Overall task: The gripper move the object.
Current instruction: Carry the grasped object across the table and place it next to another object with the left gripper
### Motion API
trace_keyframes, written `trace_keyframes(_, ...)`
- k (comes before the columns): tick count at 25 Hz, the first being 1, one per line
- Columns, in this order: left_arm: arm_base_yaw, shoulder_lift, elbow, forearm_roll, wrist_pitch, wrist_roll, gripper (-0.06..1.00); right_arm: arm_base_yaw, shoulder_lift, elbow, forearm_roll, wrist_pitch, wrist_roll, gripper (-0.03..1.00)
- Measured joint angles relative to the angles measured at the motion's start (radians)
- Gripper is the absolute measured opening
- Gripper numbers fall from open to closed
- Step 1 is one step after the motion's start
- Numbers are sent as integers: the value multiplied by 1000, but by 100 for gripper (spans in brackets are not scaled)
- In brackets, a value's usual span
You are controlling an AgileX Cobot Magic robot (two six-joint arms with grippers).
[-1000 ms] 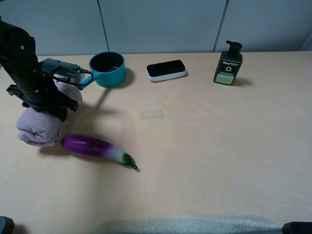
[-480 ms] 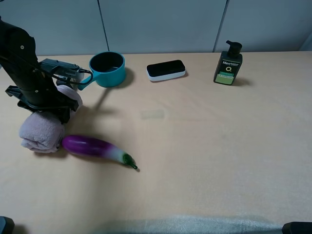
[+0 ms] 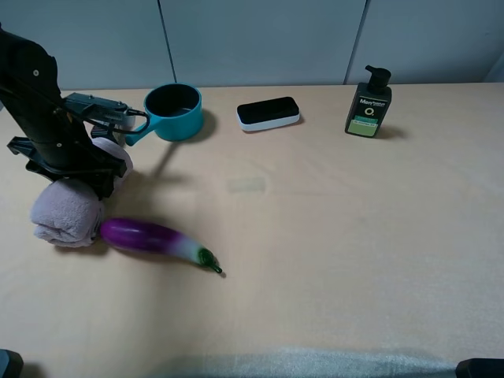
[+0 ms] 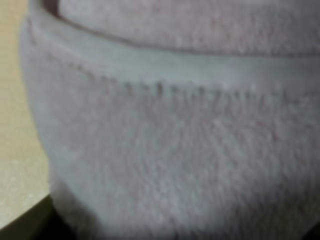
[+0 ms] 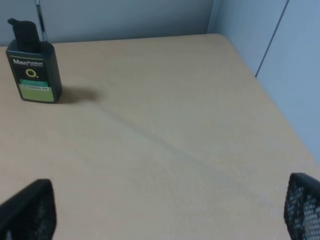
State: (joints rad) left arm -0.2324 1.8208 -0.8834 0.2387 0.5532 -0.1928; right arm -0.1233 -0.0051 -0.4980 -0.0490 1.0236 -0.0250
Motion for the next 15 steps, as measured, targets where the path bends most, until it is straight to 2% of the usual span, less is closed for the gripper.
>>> trace_keyframes(15,-6,-47,-21,3,40,-4,77,0,0,0,0,0,0,69)
